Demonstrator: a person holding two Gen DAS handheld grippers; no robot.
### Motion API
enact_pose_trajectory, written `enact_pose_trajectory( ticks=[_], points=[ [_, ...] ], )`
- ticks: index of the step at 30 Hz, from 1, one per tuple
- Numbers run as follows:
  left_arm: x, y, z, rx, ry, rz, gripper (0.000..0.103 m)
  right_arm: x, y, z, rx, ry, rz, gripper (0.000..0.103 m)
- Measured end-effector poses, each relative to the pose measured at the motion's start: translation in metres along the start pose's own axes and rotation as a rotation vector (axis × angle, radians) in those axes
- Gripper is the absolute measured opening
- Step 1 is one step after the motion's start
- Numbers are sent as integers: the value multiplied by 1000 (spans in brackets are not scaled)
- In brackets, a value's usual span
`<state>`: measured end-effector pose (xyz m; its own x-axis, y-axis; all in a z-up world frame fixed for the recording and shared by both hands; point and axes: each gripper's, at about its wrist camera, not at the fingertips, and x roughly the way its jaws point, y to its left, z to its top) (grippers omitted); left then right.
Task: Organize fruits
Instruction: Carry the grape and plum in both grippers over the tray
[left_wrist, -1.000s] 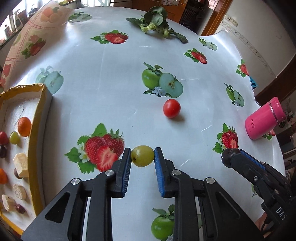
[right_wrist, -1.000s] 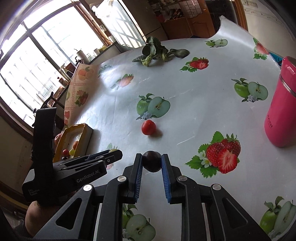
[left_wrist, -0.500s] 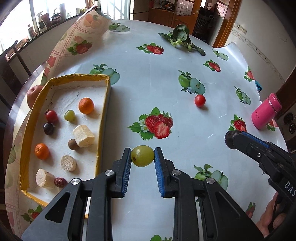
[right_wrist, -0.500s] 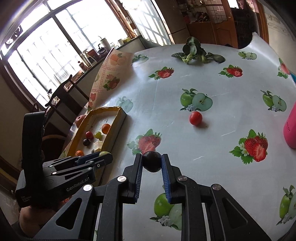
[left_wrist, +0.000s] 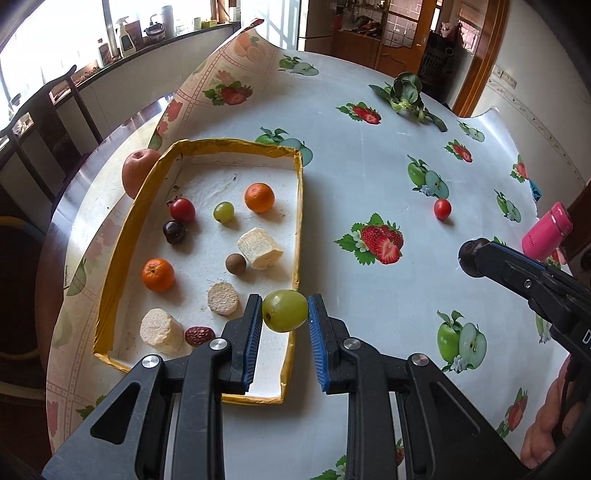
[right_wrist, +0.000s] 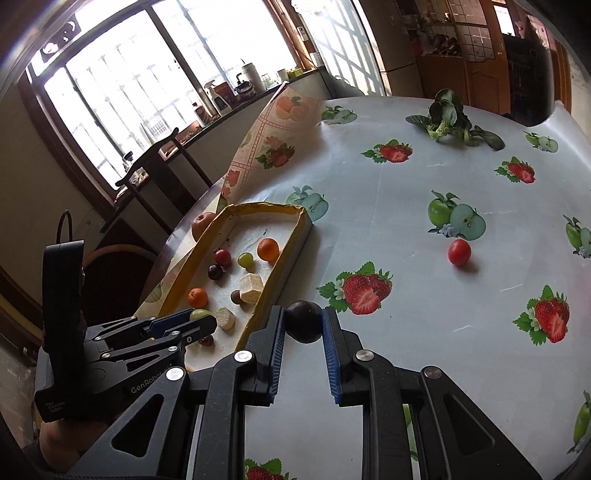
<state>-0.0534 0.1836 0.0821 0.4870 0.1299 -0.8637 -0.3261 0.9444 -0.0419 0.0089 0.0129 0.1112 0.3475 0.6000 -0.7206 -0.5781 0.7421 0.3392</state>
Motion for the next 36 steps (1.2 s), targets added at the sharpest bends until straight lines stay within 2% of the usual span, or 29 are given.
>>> enact_pose_trajectory(
  ticks=[19, 36],
  points=[
    [-4, 41, -8, -60, -2, 46, 22, 26, 45, 9, -82, 26, 59, 20],
    [9, 63, -3, -97, 19, 68, 22, 65, 75, 43, -161, 36, 95, 20]
  ],
)
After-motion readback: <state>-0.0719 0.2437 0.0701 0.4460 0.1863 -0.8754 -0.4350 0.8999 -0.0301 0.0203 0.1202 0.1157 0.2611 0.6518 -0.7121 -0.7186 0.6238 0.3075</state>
